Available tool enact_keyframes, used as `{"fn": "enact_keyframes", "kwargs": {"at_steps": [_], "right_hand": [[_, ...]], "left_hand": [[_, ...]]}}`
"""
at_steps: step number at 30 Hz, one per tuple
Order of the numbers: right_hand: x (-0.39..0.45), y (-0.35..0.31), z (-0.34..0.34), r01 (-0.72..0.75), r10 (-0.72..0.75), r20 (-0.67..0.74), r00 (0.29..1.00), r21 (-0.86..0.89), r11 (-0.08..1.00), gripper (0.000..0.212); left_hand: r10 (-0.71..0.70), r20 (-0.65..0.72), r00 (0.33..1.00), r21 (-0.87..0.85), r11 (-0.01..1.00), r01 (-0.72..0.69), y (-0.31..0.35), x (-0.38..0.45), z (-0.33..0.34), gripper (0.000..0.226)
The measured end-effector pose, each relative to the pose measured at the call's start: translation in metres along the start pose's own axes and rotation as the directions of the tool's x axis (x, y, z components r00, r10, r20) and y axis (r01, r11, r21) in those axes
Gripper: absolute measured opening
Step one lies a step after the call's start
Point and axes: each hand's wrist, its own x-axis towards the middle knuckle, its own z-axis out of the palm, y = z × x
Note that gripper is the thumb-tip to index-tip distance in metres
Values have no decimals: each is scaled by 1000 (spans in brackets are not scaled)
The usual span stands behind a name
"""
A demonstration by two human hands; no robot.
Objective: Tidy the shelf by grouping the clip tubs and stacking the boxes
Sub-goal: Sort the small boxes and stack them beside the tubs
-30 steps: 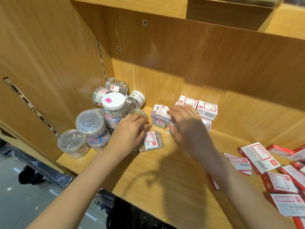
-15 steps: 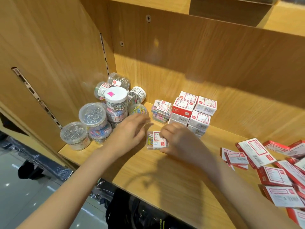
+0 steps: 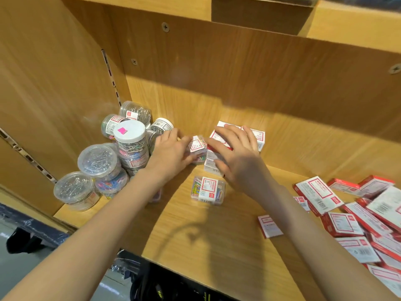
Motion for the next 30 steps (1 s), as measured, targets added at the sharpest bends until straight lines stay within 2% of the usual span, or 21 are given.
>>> {"fn": "enact_keyframes", "kwargs": {"at_steps": [3,8,11,14,16,18,22,24,27,29,30], "right_hand": [[0,-2,-1,-5,5,-10,1000,36,999,61],[-4,0,-10,-39,44,-34,998,147,988,32],[-23,6,-16,-24,30,-25,999,200,980,23],[-35,7,-20,8,-2,-36,999,195,981,23],[-36,5,-19,30,-19,-52,998,219,975,21],[-37,3,-19,48,-34,-60,998,243,969,20],[-41,-7,-10,118,-109,-49,993,292,949,17],[-44,-13,-3,128,-155,61,986,317,940,19],[-48,-20,4,41,-154,373,915,293,955,38],[-48,-20,3,-54,-115,496,861,314,948,47],[-48,-20,1,-92,-95,510,855,328,940,46]], "left_hand": [[-107,-20,994,56,993,108,4,0,0,62],[-171,-94,981,88,980,179,27,6,11,57],[-142,-34,989,94,985,144,29,6,20,59],[-98,6,995,113,989,97,22,6,22,66],[-55,29,998,59,997,53,15,6,15,64],[7,96,995,-12,1000,-6,7,4,3,62],[118,266,957,-28,993,-114,-2,-12,-15,62],[142,311,940,-61,990,-129,-3,-20,-19,63],[151,379,913,-107,987,-119,-6,-31,-30,66],[147,326,934,-124,986,-111,-9,-41,-30,64],[130,261,957,-134,986,-97,-8,-47,-28,61]]}}
